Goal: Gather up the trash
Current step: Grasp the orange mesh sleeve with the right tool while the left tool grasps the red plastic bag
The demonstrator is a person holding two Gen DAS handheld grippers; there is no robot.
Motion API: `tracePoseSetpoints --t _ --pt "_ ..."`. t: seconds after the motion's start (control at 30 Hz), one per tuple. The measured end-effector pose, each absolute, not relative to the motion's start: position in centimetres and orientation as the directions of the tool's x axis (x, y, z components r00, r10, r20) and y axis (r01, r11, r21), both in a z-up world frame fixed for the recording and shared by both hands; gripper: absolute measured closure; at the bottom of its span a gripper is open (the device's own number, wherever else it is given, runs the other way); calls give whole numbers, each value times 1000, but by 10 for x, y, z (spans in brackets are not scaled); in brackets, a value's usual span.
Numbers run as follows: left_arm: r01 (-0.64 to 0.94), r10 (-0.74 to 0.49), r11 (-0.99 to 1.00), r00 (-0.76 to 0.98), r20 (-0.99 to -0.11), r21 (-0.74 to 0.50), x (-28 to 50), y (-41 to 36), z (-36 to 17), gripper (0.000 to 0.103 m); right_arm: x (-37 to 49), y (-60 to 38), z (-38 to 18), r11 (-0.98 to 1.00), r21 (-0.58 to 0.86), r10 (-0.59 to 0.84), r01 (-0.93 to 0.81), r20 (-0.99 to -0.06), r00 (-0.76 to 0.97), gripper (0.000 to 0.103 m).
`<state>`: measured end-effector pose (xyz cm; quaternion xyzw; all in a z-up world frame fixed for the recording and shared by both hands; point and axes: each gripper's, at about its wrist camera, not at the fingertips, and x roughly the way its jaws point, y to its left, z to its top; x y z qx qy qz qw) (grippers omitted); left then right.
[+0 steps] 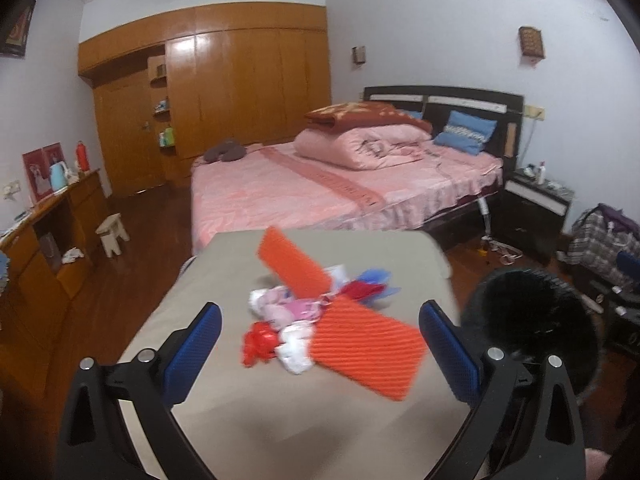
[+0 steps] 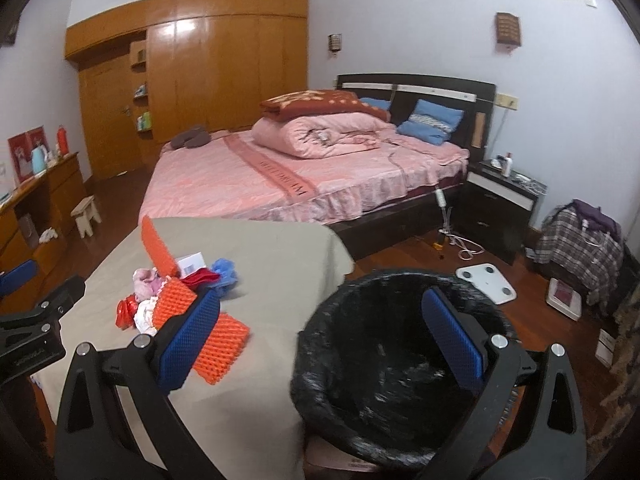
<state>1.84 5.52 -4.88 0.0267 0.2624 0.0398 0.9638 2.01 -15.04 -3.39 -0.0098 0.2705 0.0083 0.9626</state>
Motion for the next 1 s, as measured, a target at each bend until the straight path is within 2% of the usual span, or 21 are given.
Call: tracePoseSetpoints --t 0.2,0.27,0.33,0.4,0.63,0.83,1.0 --pt "-106 141 990 826 -545 95 35 90 -85 6 53 -120 -67 995 12 89 -98 -554 828 5" --pt "-114 150 989 810 -567 99 44 97 -96 7 63 -112 -75 994 10 98 -112 -559 823 10" --pt "-124 163 986 801 -576 107 51 102 -106 11 73 -105 -86 990 10 118 -137 -570 813 21" --pt "-131 170 985 791 -588 109 61 109 -117 13 85 -98 -98 985 29 156 -173 -591 792 24" --pt "-176 188 981 741 -644 85 93 137 -153 24 112 -71 -138 975 6 173 -221 -644 745 24" --pt "-185 200 978 723 -662 94 104 151 -171 25 139 -48 -173 969 -12 171 -249 -694 700 12" --pt "-173 186 981 712 -677 87 111 156 -181 25 154 -41 -199 968 -21 152 -252 -747 647 12"
